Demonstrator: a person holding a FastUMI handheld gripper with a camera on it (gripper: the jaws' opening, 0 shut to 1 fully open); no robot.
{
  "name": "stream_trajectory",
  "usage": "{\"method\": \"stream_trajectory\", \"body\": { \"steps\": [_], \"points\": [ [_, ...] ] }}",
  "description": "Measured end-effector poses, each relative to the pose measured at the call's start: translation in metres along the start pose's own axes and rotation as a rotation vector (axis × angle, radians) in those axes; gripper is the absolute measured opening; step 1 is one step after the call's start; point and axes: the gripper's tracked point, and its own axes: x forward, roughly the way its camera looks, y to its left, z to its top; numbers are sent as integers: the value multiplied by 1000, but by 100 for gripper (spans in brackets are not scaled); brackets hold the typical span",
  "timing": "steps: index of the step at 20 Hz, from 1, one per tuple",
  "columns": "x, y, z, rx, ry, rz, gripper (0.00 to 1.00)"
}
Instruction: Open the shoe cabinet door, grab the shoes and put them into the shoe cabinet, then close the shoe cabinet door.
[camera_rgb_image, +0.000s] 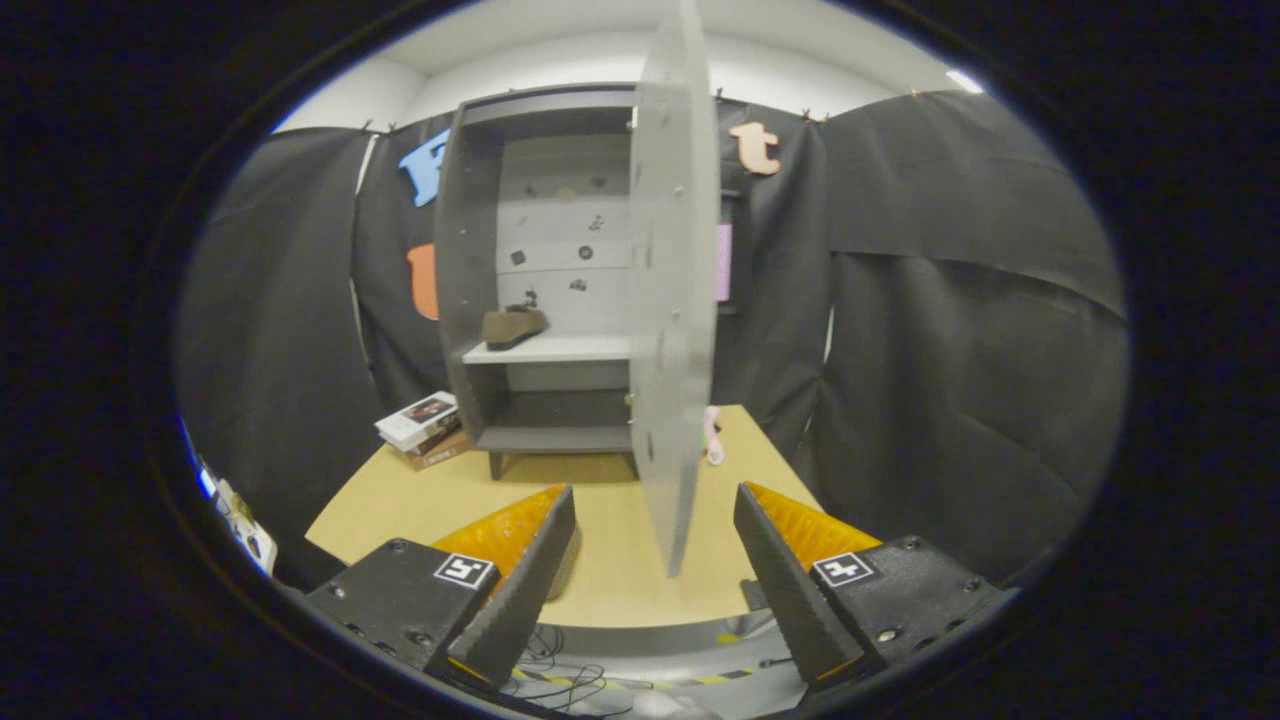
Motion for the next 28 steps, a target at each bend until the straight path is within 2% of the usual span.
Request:
{"method": "stream_trajectory", "body": {
  "steps": [5, 10, 17, 23, 28],
  "points": [
    [42, 79, -50, -2, 120, 164, 100],
    [107, 128, -101, 32, 228, 231, 100],
    [193, 173, -157, 142, 355, 288, 100],
    [266, 184, -194, 273, 463, 258, 100],
    [313, 184, -202, 295, 472, 236, 96]
  ]
}}
